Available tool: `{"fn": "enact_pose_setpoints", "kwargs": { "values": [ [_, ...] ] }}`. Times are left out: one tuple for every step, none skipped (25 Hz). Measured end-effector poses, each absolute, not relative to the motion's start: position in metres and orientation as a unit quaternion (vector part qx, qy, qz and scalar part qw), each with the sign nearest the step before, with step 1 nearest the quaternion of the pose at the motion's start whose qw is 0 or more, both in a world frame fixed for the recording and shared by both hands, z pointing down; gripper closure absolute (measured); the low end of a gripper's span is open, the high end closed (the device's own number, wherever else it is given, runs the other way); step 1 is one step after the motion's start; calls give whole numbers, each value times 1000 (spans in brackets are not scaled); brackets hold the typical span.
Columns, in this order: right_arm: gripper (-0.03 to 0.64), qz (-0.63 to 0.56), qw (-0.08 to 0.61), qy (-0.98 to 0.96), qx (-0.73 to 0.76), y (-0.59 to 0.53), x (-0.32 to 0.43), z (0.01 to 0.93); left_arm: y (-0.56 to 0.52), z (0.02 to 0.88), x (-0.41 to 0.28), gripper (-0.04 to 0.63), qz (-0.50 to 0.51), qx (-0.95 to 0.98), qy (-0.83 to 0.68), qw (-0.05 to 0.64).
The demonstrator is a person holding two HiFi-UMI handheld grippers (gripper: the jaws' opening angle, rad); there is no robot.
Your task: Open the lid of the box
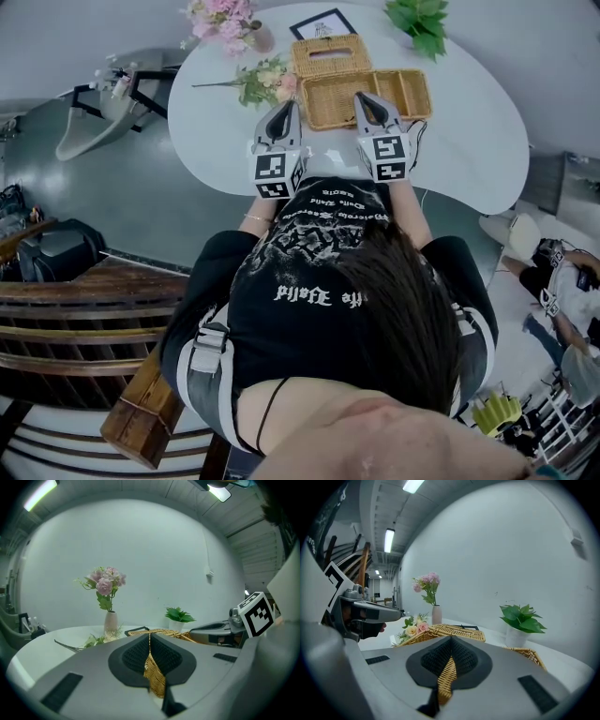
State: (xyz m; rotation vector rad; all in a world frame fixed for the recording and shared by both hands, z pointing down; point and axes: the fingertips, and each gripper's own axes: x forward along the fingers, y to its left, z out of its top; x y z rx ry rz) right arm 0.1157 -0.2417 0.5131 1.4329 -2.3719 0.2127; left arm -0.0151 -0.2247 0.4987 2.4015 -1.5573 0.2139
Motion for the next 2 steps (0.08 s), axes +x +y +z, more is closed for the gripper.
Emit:
{"fn": "enact_pose_setpoints", "kwargs": {
  "values": [
    [592, 76, 179, -840, 507, -241, 116, 514, -224, 499, -15, 571, 74, 830, -537, 135],
    [592, 77, 178, -839, 508, -241, 116, 514, -222, 499, -15, 571, 75, 830, -536, 135]
  ]
}}
